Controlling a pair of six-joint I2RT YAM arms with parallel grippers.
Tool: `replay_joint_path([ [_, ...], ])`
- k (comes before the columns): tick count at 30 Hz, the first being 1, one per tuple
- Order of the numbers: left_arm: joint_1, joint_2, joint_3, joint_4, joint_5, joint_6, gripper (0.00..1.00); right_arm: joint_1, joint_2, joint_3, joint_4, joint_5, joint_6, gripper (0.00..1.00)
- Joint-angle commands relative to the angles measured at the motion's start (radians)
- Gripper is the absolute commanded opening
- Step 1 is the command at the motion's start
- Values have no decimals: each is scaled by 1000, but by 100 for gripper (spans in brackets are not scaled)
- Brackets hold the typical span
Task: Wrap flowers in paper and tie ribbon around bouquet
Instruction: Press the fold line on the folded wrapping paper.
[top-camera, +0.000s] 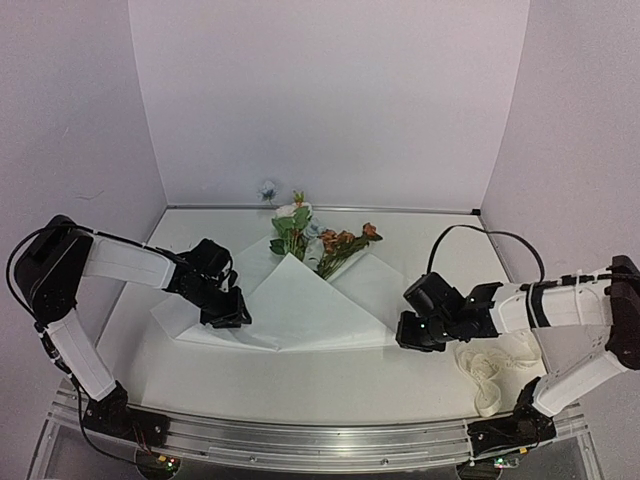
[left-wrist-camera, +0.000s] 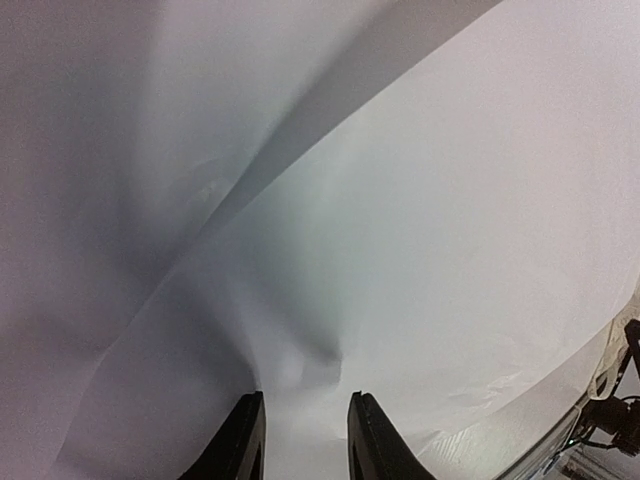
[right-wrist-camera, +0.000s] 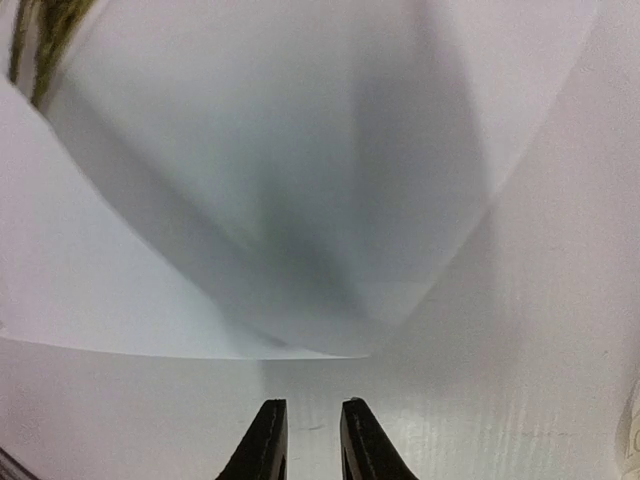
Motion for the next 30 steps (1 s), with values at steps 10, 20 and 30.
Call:
replay_joint_path([
  [10,-133,-131,120,-80,-53,24,37,68,310,302,22,-156,-70,21],
  [20,-236,-164,8,-7,12,-57,32,67,432,357,32,-167,-64,20],
  [30,-241,-96,-55,90,19,-84,30,68,446,341,32,-147,-48,19],
])
